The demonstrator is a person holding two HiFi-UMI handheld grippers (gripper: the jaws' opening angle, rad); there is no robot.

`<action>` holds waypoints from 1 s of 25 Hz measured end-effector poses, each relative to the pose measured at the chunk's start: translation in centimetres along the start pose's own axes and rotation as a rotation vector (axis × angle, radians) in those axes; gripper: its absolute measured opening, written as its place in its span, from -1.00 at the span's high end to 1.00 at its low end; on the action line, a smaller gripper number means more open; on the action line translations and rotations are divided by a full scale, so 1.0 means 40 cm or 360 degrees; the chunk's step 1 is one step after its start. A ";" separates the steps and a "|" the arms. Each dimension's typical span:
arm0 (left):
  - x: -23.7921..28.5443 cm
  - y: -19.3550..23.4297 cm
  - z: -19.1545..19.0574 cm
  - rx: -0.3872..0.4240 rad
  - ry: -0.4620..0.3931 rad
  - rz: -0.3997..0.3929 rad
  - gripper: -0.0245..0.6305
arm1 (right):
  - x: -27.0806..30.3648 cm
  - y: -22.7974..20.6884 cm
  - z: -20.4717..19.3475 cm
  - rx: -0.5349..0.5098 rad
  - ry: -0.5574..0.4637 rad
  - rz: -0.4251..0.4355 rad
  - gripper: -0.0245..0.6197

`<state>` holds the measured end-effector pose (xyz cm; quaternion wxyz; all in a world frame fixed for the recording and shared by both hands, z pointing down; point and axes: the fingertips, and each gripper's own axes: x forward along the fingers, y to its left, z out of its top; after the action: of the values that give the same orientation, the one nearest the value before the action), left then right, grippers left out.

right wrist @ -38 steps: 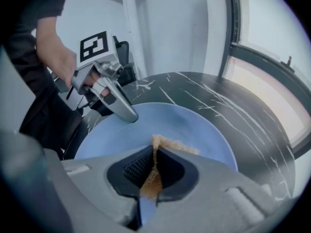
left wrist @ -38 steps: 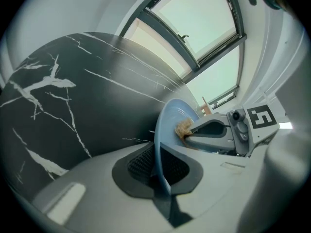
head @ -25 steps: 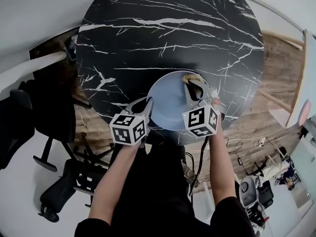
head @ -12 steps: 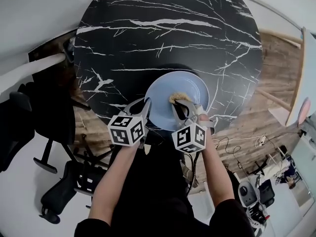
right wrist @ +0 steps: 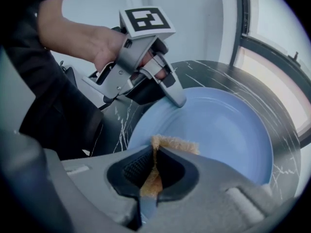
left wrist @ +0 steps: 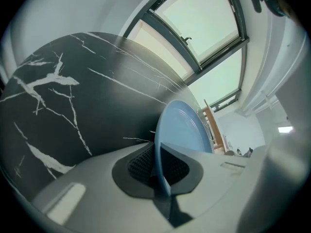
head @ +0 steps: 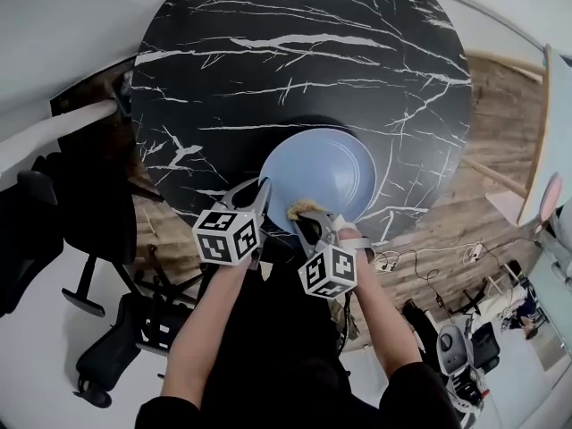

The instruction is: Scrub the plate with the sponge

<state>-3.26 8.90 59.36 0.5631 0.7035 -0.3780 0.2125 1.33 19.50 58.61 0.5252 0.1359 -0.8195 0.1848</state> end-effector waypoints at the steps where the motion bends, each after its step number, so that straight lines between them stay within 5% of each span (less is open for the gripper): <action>1: 0.000 0.000 0.000 0.0003 0.0001 -0.0001 0.88 | -0.002 0.007 -0.007 -0.0002 0.0005 0.0014 0.85; 12: 0.001 -0.002 -0.002 0.0053 0.0023 -0.0015 0.88 | -0.056 -0.110 -0.102 -0.0102 0.0049 -0.0098 0.85; 20: 0.002 -0.004 -0.004 0.0058 0.0025 -0.0011 0.88 | -0.104 -0.352 -0.104 -0.0009 0.0105 -0.0515 0.85; 25: 0.003 -0.006 -0.006 0.0030 0.0010 -0.0006 0.87 | -0.105 -0.434 -0.049 0.0066 0.0093 -0.0640 0.85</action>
<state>-2.96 9.09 59.36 0.5580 0.7089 -0.3728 0.2172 11.87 4.98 58.31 0.5721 0.3022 -0.7563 0.0970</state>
